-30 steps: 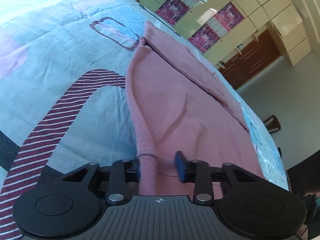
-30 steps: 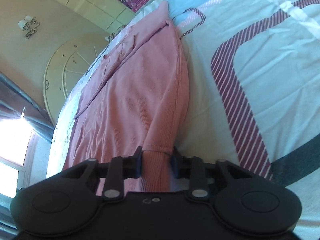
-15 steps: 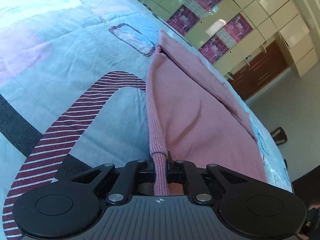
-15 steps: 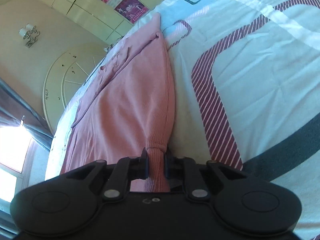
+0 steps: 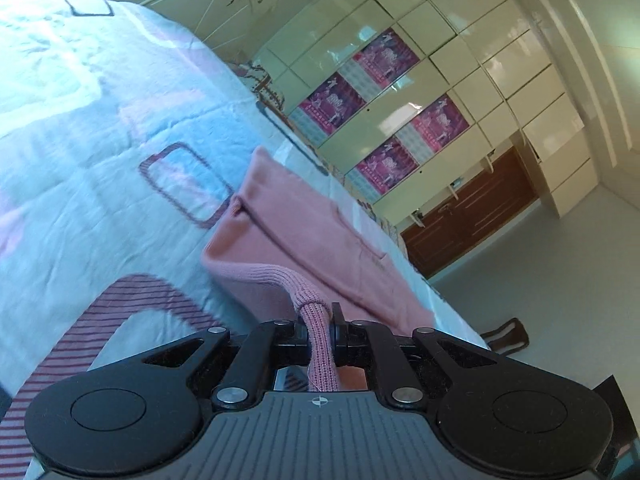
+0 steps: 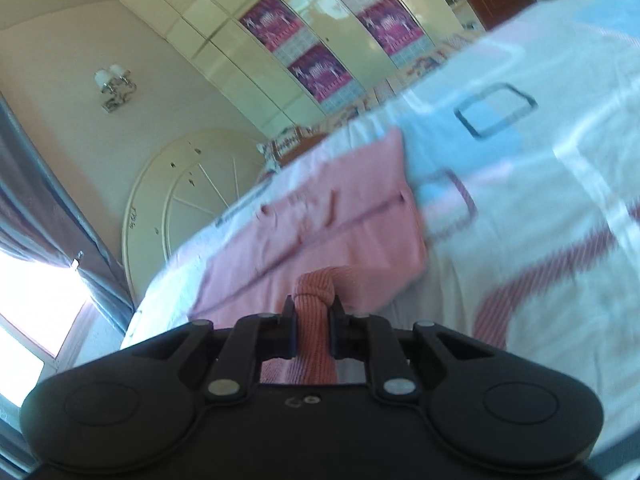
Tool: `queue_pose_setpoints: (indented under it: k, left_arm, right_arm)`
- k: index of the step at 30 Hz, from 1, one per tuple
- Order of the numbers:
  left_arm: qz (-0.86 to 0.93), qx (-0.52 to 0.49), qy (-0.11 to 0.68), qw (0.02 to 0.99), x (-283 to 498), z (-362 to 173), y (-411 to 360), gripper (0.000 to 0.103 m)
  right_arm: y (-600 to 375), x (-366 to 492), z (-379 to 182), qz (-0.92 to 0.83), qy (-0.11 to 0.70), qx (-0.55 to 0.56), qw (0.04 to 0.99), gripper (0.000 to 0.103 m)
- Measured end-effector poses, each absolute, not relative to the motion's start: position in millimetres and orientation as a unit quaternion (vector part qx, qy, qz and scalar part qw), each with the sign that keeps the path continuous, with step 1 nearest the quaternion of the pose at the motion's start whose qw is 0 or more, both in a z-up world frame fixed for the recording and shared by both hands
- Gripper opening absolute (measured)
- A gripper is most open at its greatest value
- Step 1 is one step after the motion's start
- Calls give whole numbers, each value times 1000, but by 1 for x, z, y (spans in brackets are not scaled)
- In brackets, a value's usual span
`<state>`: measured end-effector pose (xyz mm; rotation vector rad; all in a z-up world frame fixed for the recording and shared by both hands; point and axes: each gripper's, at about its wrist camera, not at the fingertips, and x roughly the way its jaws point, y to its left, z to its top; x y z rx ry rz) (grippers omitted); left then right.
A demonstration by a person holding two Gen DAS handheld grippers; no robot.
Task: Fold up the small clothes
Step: 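Lift the hem with both tools and fold it over onto the collar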
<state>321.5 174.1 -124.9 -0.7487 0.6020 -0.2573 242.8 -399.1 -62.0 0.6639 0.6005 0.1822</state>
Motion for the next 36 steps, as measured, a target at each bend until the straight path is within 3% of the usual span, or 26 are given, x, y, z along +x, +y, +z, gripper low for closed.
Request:
queue_pose_setpoints:
  k: [10, 22, 25, 26, 27, 28, 30, 34, 36]
  left_arm:
    - [-132, -359, 302, 874, 505, -93, 146, 6]
    - [-132, -303, 418, 846, 691, -160, 110, 6]
    - [-133, -306, 412, 848, 709, -168, 109, 9]
    - [-132, -312, 402, 851, 713, -169, 112, 33]
    - [-130, -316, 385, 857, 713, -168, 116, 75]
    - [-120, -309, 362, 871, 710, -163, 118, 93]
    - [-118, -286, 346, 886, 714, -158, 123, 93]
    - [-132, -208, 373, 895, 728, -161, 118, 92]
    - [-138, -146, 392, 898, 732, -165, 106, 85]
  right_arm:
    - [-425, 400, -28, 56, 288, 348, 890, 15]
    - [-450, 559, -124, -11, 368, 406, 836, 16]
    - [-455, 579, -142, -2, 358, 429, 829, 25]
    - [-455, 581, -143, -5, 347, 426, 836, 28]
    - [-456, 583, -141, -15, 339, 419, 842, 42]
    - [-456, 583, -139, -13, 328, 414, 849, 56]
    - [-455, 583, -133, -10, 310, 394, 865, 58]
    - [-458, 588, -132, -16, 321, 356, 877, 49]
    - [-453, 593, -136, -17, 343, 330, 879, 46]
